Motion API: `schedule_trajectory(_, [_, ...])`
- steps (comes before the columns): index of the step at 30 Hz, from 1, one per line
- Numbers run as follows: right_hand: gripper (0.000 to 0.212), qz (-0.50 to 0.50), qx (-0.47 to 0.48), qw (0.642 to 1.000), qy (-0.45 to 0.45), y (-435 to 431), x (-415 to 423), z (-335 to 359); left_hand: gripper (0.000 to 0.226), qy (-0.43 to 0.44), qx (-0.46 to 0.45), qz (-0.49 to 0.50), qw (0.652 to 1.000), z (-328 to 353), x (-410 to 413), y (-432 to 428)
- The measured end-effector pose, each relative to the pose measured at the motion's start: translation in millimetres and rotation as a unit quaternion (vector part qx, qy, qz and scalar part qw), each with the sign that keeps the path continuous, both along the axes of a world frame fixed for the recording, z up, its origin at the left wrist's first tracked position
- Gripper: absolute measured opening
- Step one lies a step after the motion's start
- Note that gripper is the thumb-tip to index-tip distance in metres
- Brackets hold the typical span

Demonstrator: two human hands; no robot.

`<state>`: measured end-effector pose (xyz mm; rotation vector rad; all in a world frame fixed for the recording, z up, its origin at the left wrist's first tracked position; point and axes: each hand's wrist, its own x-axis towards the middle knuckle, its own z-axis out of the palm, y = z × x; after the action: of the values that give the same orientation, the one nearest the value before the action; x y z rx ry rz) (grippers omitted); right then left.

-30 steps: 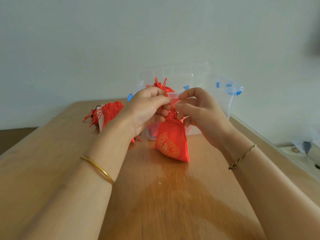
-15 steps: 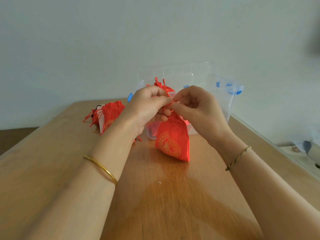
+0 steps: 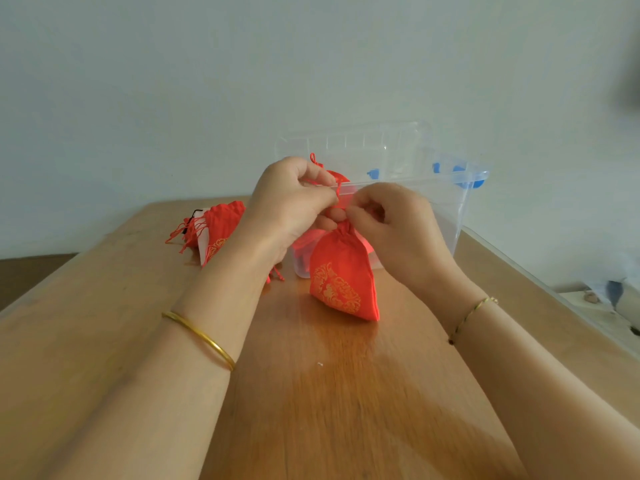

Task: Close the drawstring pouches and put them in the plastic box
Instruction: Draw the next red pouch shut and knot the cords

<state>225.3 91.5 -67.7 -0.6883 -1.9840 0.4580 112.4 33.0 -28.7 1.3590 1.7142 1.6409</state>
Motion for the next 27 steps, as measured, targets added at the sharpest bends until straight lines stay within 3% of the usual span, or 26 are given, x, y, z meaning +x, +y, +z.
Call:
schedule_trajectory(2, [0.013, 0.047, -0.115, 0.990, 0.060, 2, 1, 1, 0.016, 0.049, 0.013, 0.027, 0.998, 1, -1, 0])
schedule_trajectory(5, [0.012, 0.113, -0.270, 0.946, 0.137, 6, 5, 1, 0.018, 0.139, 0.048, 0.088, 0.985, 5, -5, -2])
schedule_trajectory(8, [0.020, 0.172, -0.366, 0.896, 0.183, 7, 6, 0, 0.014, 0.178, 0.040, 0.039, 0.982, 10, -3, -7])
schedule_trajectory(12, [0.023, 0.200, -0.411, 0.864, 0.212, 6, 6, 2, 0.011, 0.304, 0.027, 0.017, 0.952, 5, 4, -5])
schedule_trajectory(20, [0.022, 0.252, -0.439, 0.836, 0.212, 8, 8, 2, 0.010, 0.347, 0.025, 0.046, 0.936, -2, 0, 0])
schedule_trajectory(22, [0.022, 0.257, -0.427, 0.844, 0.198, 9, 10, 2, 0.008, 0.353, 0.018, 0.042, 0.935, -2, -3, 0])
schedule_trajectory(25, [0.022, 0.106, -0.280, 0.948, 0.110, 14, 18, 3, 0.009, 0.375, 0.007, 0.051, 0.926, 1, -16, -1])
schedule_trajectory(27, [0.019, 0.020, -0.197, 0.978, 0.071, 17, 21, 3, 0.010, 0.364, -0.005, 0.055, 0.930, 0, -24, 0])
